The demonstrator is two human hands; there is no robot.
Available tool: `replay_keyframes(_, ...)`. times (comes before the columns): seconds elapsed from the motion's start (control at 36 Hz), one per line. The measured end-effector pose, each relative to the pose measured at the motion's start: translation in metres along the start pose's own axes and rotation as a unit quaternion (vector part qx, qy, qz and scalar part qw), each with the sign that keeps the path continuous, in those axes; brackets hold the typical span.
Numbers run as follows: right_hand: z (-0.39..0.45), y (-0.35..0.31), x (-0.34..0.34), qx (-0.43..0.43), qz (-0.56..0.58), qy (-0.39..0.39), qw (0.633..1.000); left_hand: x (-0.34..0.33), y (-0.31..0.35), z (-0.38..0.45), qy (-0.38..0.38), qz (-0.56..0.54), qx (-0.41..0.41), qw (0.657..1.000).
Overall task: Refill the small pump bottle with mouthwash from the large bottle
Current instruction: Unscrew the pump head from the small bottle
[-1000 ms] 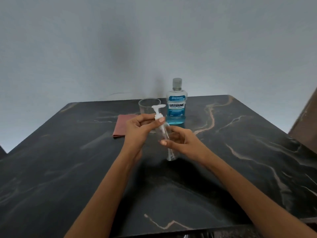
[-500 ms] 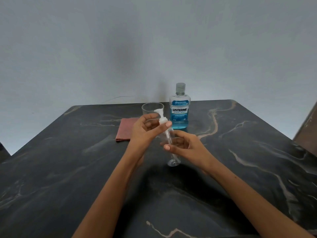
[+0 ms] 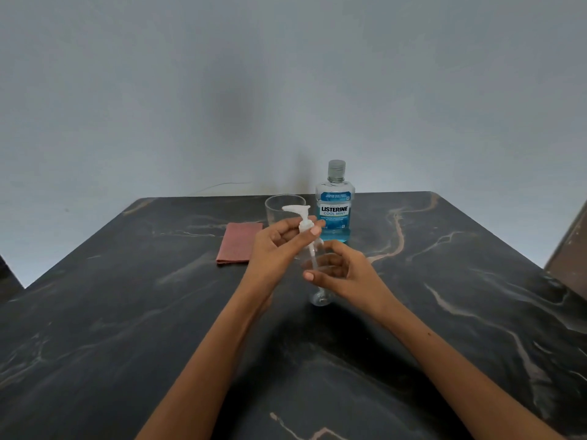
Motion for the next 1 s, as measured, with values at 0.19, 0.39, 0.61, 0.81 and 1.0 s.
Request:
replay_keyframes(0.19,-0.001,-0.004,0.004,-0.01,0.002,0.01,1.0,-0.001,0.008,-0.001,0.026,0.023,-0.047,0.998)
replay_keyframes(0.39,-0.001,-0.005,0.004,-0.018,0.007,0.006,1.0,-0.004,0.03,0.012,0.139,-0.005,-0.093,0.986)
replay_keyframes(0.61,-0.003,-0.005,0.007,-0.023,0.029,-0.01,0.999,-0.002,0.065,0.035,0.205,-0.033,-0.104,0.973)
replay_keyframes(0.81,-0.004,-0.005,0.007,-0.029,0.037,-0.015,0.999,0.007,0.084,0.045,0.244,-0.092,-0.12,0.958)
replay_keyframes(1.0,-0.005,-0.002,0.008,-0.024,0.039,-0.007,0.999,0.038,0.064,0.038,0.241,-0.086,-0.053,0.965)
Point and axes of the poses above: each hand's wrist, its own z-axis towards the middle knuckle, its own x-axis out of the back of the hand, y = z × x, the point moved 4 cm from there along z, towards the middle knuckle, and after that the axes turned 9 degrees about -z, right-handed, at the moved point
